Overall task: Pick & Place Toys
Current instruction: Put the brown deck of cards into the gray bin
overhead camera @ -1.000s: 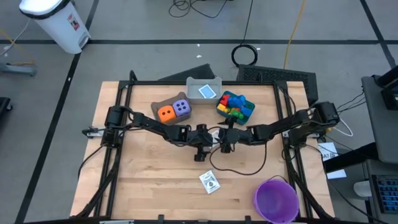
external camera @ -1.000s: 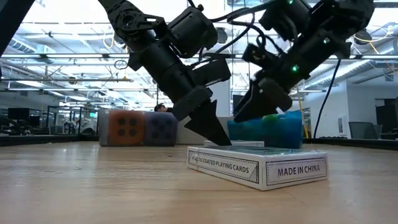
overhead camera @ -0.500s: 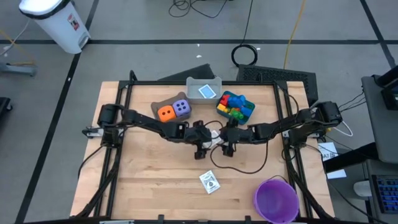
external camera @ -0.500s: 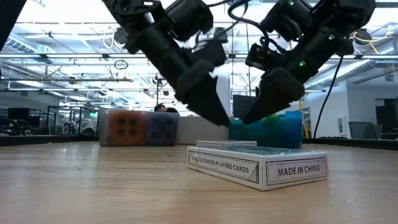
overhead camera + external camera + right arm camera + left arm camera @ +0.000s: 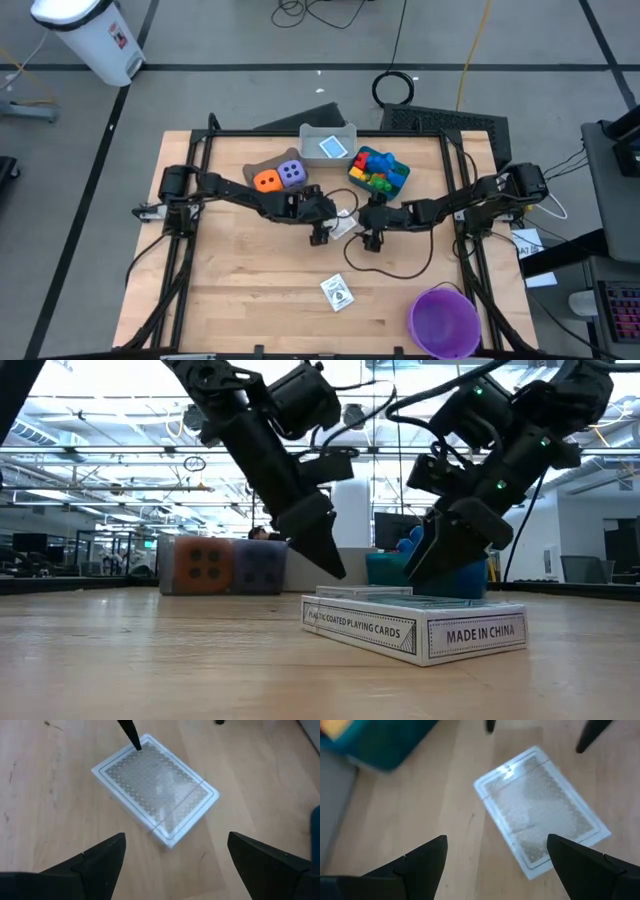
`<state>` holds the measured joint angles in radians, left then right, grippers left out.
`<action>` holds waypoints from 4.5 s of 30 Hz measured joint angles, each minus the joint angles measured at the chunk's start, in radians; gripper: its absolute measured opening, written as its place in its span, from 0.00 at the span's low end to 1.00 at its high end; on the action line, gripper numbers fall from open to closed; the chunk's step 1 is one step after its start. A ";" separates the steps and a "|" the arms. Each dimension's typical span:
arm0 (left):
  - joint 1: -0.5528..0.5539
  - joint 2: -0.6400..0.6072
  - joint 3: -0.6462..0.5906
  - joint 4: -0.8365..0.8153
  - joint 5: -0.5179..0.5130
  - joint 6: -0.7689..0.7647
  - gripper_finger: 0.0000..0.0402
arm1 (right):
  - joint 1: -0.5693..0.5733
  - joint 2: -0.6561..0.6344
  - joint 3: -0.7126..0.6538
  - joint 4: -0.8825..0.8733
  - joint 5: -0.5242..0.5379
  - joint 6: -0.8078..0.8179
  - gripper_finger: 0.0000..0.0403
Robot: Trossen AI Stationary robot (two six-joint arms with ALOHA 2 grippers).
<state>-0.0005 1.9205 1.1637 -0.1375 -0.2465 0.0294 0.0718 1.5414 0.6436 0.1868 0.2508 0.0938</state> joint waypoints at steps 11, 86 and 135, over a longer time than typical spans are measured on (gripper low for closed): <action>0.057 0.005 0.000 0.035 0.188 -0.200 0.86 | -0.003 0.022 -0.052 0.139 0.006 -0.109 0.85; 0.018 0.026 0.002 0.450 0.452 -0.184 0.49 | -0.005 0.124 -0.050 0.295 -0.125 -0.131 0.24; -0.048 -0.123 0.002 0.453 0.137 -0.011 0.31 | 0.047 -0.423 -0.132 0.173 -0.113 -0.122 0.17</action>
<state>-0.0485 1.7977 1.1660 0.3155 -0.1090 0.0185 0.1188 1.1183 0.5114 0.3597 0.1377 -0.0283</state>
